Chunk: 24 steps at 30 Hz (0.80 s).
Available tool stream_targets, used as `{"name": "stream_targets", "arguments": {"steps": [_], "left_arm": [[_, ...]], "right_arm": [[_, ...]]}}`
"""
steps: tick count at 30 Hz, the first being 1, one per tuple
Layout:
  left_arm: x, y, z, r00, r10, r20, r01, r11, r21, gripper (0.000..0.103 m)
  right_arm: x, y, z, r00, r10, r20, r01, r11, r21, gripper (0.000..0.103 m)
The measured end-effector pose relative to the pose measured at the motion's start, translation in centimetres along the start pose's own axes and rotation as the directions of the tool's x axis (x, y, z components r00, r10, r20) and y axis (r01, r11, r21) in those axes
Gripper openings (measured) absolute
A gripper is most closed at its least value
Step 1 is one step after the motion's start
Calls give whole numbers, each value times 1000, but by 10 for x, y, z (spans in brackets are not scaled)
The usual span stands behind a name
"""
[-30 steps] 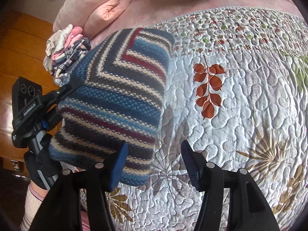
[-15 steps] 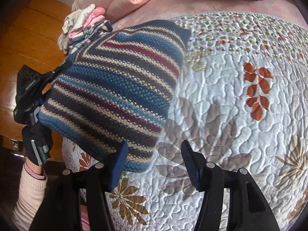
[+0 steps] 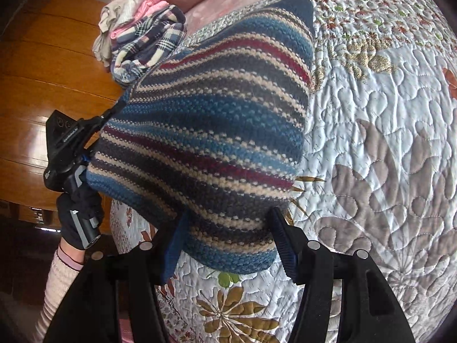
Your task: Fold small clothes
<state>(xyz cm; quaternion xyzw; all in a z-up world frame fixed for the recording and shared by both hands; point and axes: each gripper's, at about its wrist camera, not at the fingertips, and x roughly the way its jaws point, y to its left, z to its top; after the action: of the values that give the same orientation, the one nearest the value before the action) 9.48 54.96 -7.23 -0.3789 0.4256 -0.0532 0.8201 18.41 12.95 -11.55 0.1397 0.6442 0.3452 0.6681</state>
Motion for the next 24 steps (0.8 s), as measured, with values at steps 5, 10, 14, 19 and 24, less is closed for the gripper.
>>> {"name": "stream_targets", "arguments": {"steps": [5,10,14,19,24], "left_arm": [[18,19,-10,999,43,-24,-42,999,18,18],[27,26,-15,995,89,-39,-87,995,52,19],[14,32,-14,995,93,-46,-94,995,-21,31],[-35,27,-31,998,57,-32,-58,998,-25,42],[-51,9,-61,995,67,-76,-64,997,47,51]], "right_arm": [[10,5,3,999,-46,-6,46,999,-11,59],[20,3,-3,993,-118,-16,118,993,-30,52],[30,8,-2,987,-160,-17,159,986,-41,52],[29,9,-2,990,-143,-12,143,989,-33,54],[25,7,-6,990,-142,-2,142,990,-27,55]]}}
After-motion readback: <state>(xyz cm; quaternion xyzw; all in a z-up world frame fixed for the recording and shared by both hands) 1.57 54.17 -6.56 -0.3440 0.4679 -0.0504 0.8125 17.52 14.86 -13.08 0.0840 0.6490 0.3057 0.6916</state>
